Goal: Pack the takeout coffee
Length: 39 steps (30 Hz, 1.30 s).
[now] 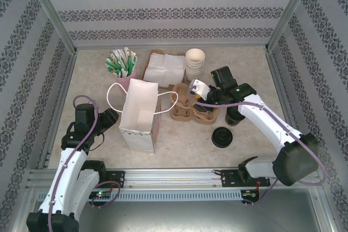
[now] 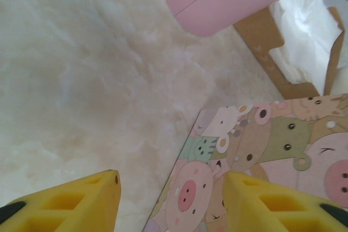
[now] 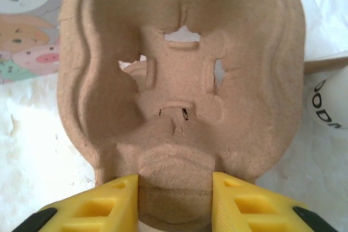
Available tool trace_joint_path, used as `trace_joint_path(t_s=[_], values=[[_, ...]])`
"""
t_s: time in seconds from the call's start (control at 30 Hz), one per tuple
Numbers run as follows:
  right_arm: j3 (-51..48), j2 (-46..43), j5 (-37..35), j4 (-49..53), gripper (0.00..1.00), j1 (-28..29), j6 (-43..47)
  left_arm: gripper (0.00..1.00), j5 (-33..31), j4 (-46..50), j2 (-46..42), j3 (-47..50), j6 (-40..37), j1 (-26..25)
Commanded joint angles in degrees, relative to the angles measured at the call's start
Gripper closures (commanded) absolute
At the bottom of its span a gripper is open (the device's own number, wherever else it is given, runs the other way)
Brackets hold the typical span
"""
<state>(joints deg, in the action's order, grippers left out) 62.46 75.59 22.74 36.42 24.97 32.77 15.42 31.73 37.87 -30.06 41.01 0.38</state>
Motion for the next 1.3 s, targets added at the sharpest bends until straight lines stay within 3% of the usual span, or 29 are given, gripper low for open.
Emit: trace_joint_path(t_s=[0.0, 0.37, 0.53, 1.27], values=[[0.6, -1.9, -2.8, -1.0, 0.65, 0.9, -8.8, 0.49, 2.1, 2.2, 0.7, 1.3, 1.2, -0.2], [0.5, -5.5, -9.5, -1.5, 0.67, 2.4, -22.6, 0.53, 1.9, -0.3, 4.9, 4.7, 3.5, -3.6], [1.1, -6.5, -10.1, -1.4, 0.68, 2.5, -28.6, 0.54, 0.1, -2.7, 7.3, 5.7, 5.4, -8.0], [7.5, -8.1, -17.9, 1.1, 0.68, 2.9, -38.3, 0.55, -3.4, -8.8, 4.0, 11.6, 18.2, -24.5]])
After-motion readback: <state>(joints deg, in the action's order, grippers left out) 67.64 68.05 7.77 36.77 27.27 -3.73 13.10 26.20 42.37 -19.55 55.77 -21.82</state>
